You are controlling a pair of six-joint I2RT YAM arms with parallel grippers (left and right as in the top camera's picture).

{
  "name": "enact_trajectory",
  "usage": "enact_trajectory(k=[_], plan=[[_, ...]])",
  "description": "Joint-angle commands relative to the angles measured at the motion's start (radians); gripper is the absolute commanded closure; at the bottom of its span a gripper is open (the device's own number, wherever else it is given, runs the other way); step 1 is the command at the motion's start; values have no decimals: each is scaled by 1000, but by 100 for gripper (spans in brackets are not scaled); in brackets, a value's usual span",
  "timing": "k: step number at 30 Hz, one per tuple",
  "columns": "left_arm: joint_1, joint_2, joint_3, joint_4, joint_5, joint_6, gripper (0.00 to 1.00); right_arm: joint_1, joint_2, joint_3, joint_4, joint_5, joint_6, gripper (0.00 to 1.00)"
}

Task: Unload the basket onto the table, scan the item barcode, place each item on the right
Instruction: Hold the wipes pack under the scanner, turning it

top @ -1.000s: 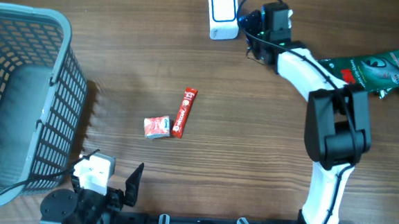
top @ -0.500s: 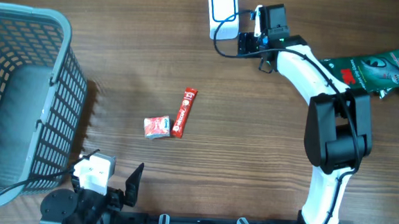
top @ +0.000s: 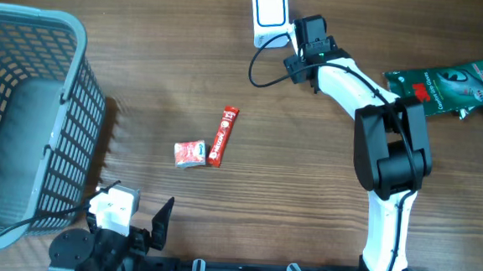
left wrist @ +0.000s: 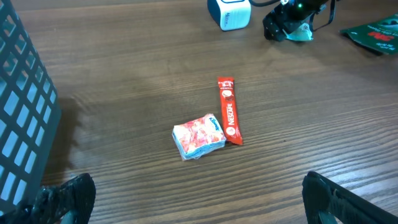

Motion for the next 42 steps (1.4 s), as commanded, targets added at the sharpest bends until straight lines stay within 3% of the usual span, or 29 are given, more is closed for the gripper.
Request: enact_trajectory(k=[1,2,3,7,10,14,16,18,20,23,27,29,34,42], plan=[[0,-6,0,2,12,-9,0,-9,65,13,-42,30,2,54],[0,-6,0,2,12,-9,0,-13,74,13,-63,48,48,90],[0,-6,0,2,12,-9,0,-13,74,13,-77,58,86,95],[0,-6,0,2,13,-9,0,-11,9,45,-137,-75,253,96],[0,-6,0,2,13,-9,0,-17,-129,132,-209,-402,355,95],[0,-6,0,2,12,-9,0,-69,-270,143,-183,-818,519,96],[0,-6,0,2,12,-9,0,-111,-278,143,-149,-1073,537,95],[0,-6,0,2,12,-9,0,-143,-254,140,-106,-1207,535,95],[0,-6,0,2,12,-9,0,-158,-208,134,8,-1318,534,96],[0,-6,0,2,13,-9,0,-158,-76,102,535,-1664,639,95],[0,-6,0,2,12,-9,0,-154,129,102,1197,-1630,1078,96],[0,-6,0,2,13,-9,0,-171,249,103,1486,-1512,1278,96],[0,-6,0,2,12,-9,0,-182,364,106,1579,-1284,1454,96],[0,-6,0,2,12,-9,0,-171,373,143,1521,-1102,1547,96]])
